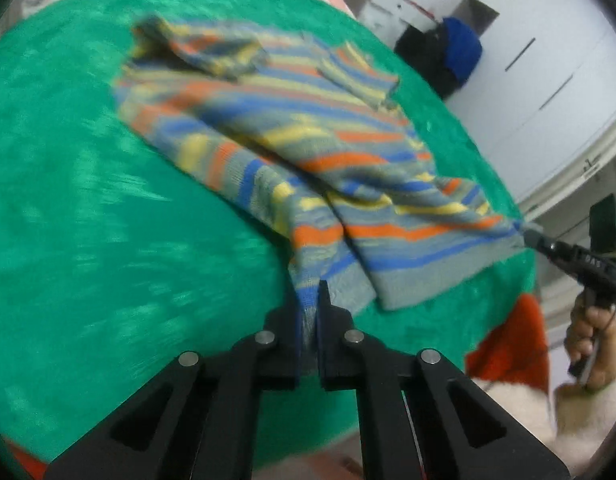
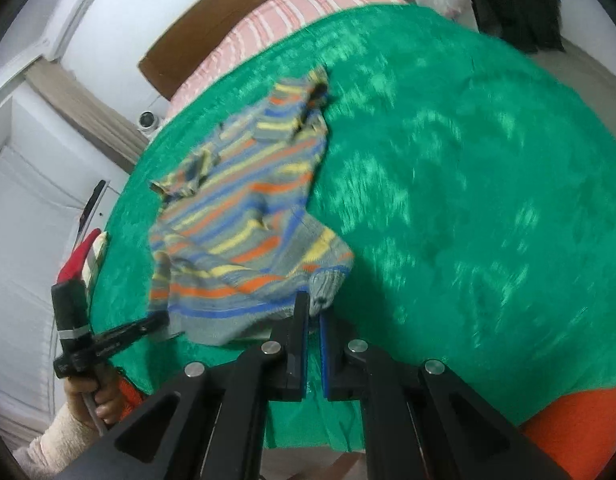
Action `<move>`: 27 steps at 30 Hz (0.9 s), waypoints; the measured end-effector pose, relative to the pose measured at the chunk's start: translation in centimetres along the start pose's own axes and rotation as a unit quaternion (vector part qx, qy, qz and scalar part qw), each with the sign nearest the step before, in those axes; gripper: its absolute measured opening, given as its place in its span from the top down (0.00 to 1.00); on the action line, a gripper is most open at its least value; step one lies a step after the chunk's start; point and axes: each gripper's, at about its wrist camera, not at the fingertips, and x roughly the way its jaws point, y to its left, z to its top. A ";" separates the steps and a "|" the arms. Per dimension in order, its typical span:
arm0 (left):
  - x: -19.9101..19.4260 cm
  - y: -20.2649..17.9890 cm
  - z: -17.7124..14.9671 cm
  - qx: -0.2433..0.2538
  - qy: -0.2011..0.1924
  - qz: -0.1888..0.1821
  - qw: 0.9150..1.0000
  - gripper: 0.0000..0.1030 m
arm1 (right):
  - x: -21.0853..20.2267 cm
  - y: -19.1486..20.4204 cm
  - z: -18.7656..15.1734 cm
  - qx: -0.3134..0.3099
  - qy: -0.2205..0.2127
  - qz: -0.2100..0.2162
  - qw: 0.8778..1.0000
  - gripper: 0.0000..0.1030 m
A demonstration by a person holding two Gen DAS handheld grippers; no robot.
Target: Fold small clothes
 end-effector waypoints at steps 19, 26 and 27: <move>-2.2 8.2 -4.5 -0.069 0.030 0.097 0.992 0.30 | 2.1 -2.3 -4.1 0.018 0.053 0.016 0.998 0.46; 1.3 3.0 -5.3 0.008 0.079 0.107 0.991 0.97 | 7.1 1.6 -6.1 -0.064 0.142 0.022 0.987 0.94; 0.2 3.2 -5.3 0.005 0.071 0.113 0.991 0.97 | 6.1 1.8 -5.9 -0.073 0.138 0.006 0.988 0.94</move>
